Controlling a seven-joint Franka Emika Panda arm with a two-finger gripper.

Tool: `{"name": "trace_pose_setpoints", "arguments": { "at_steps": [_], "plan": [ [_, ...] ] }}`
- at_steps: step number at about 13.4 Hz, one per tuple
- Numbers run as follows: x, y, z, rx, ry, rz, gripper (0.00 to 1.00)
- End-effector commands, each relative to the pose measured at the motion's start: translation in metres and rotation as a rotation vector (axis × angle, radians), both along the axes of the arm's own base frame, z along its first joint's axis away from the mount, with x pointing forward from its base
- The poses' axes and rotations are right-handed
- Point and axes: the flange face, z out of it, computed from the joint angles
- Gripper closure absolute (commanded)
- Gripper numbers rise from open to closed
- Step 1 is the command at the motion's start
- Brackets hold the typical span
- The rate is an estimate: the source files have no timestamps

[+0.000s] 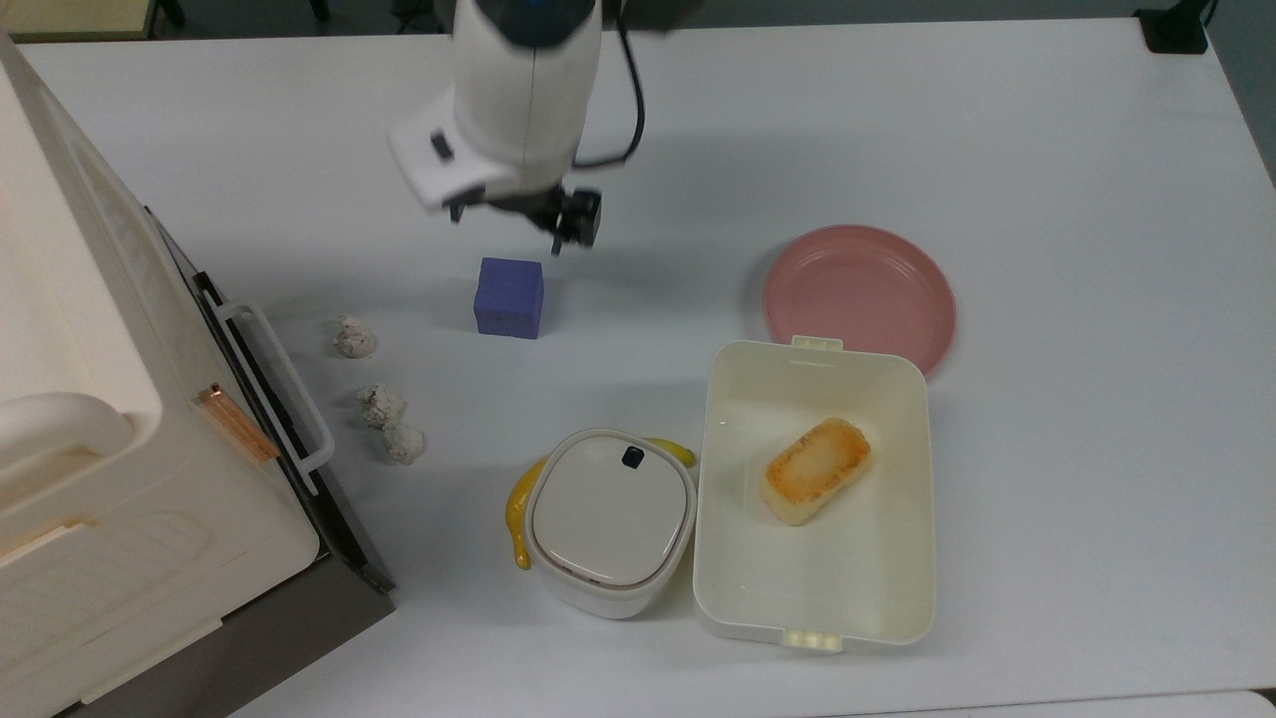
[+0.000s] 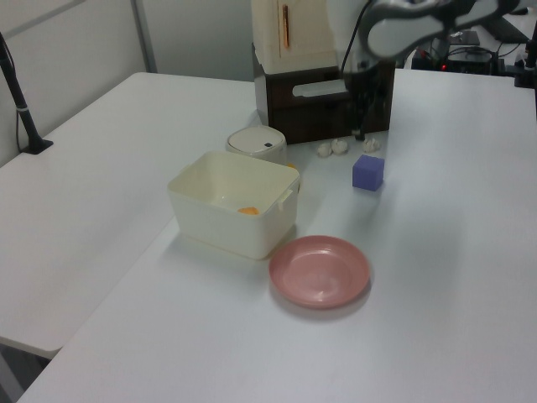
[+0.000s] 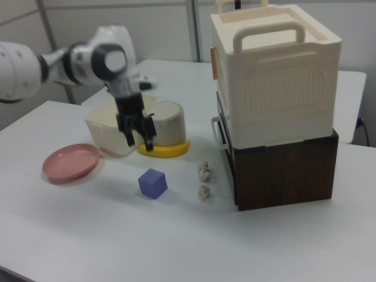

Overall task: Put the cube on the table
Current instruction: 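Release the purple cube onto the table and raise the gripper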

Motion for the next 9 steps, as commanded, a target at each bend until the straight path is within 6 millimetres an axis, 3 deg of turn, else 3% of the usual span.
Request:
{"name": "trace_pose_setpoints", "arguments": {
  "at_steps": [1,5,7,9],
  "plan": [
    [-0.024,0.007,0.05,0.019,-0.05,0.03,0.0],
    [-0.029,-0.01,0.066,0.035,-0.06,0.095,0.0],
    [-0.032,-0.009,0.071,0.062,-0.068,0.089,0.0],
    [-0.033,-0.018,0.068,0.062,-0.063,0.073,0.0]
  ]
}}
